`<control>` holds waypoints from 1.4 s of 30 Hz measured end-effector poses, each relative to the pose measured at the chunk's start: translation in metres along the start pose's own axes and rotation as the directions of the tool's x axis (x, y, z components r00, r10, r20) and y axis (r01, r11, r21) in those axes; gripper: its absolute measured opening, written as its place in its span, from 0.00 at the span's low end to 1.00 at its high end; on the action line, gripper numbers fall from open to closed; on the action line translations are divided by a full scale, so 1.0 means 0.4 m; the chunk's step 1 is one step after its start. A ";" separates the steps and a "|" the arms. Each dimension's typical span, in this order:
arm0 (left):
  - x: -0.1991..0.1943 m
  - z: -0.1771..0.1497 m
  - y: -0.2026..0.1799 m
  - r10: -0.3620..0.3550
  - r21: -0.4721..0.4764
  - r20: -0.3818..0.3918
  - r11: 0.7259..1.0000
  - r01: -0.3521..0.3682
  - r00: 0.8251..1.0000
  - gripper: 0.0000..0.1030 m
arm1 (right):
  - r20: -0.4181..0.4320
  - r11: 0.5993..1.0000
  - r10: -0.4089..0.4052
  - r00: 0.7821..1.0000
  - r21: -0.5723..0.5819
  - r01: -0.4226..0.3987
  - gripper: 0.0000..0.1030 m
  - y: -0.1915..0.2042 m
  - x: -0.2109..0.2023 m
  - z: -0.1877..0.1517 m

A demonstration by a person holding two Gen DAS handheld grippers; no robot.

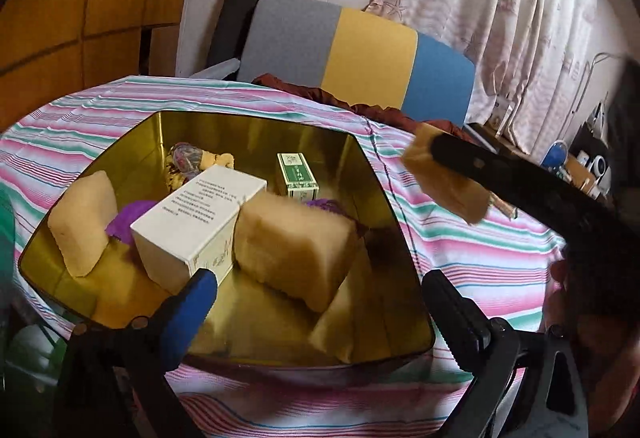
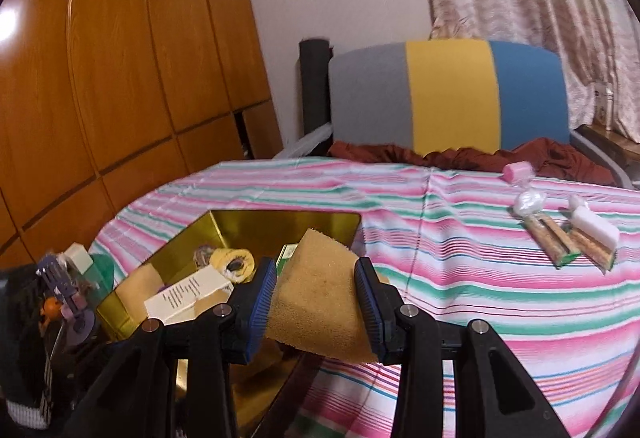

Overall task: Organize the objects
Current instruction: 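Carry both sponges into the gold tray and open both tools, then move the right tool to the pile and grasp the white foam block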

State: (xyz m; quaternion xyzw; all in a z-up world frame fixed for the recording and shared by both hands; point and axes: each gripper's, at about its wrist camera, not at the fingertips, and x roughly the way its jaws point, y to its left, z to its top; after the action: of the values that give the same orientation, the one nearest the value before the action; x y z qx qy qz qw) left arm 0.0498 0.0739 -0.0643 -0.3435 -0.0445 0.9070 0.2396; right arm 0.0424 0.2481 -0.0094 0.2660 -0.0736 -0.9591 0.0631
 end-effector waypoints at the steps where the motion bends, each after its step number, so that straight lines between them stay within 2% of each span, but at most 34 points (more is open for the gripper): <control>1: 0.003 -0.002 -0.003 0.003 0.003 -0.004 1.000 -0.003 1.000 1.00 | -0.015 1.000 0.005 1.000 -0.008 -0.005 0.39 0.002 0.015 0.007; 7: 0.005 -0.007 0.001 0.030 -0.003 -0.007 1.000 -0.030 1.000 1.00 | -0.092 0.998 0.033 0.995 -0.046 -0.037 0.40 0.026 0.112 0.053; 9: 0.003 -0.007 0.013 0.025 -0.024 -0.006 0.999 -0.025 1.000 1.00 | -0.105 0.998 0.019 0.994 -0.052 -0.024 0.40 0.032 0.143 0.067; 14: -0.012 -0.008 0.021 0.022 -0.031 0.007 0.999 -0.022 1.000 1.00 | -0.152 1.000 0.009 0.988 -0.008 -0.010 0.42 0.021 0.212 0.090; 17: -0.015 -0.010 0.029 0.015 -0.043 0.010 0.999 -0.015 1.000 1.00 | -0.147 1.000 -0.013 0.989 0.001 0.014 0.47 0.021 0.227 0.097; 21: -0.019 -0.006 0.041 0.018 -0.063 0.019 0.998 -0.016 1.000 1.00 | -0.151 1.000 -0.027 0.988 -0.008 0.026 0.49 0.026 0.236 0.098; 32: -0.034 -0.002 0.070 0.051 -0.127 0.051 0.991 -0.044 0.997 1.00 | -0.081 0.998 0.004 0.997 0.059 0.001 0.55 0.010 0.177 0.101; 35: -0.037 -0.002 0.069 0.062 -0.129 0.055 0.990 -0.054 0.997 1.00 | -0.107 0.999 -0.030 0.994 0.035 0.034 0.55 0.018 0.173 0.093; 38: -0.043 0.001 0.072 0.064 -0.140 0.069 0.989 -0.054 0.996 1.00 | -0.124 0.999 -0.034 0.992 -0.006 0.033 0.55 0.034 0.168 0.079; 42: -0.047 0.004 0.076 0.076 -0.148 0.080 0.987 -0.063 0.994 1.00 | -0.173 0.986 -0.103 0.980 -0.145 0.078 0.55 0.074 0.194 0.061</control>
State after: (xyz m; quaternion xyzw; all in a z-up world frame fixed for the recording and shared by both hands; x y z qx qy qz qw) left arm 0.0485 0.0385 -0.0593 -0.3224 -0.1088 0.9229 0.1800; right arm -0.0339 0.2093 -0.0226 0.3494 0.0110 -0.9359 0.0440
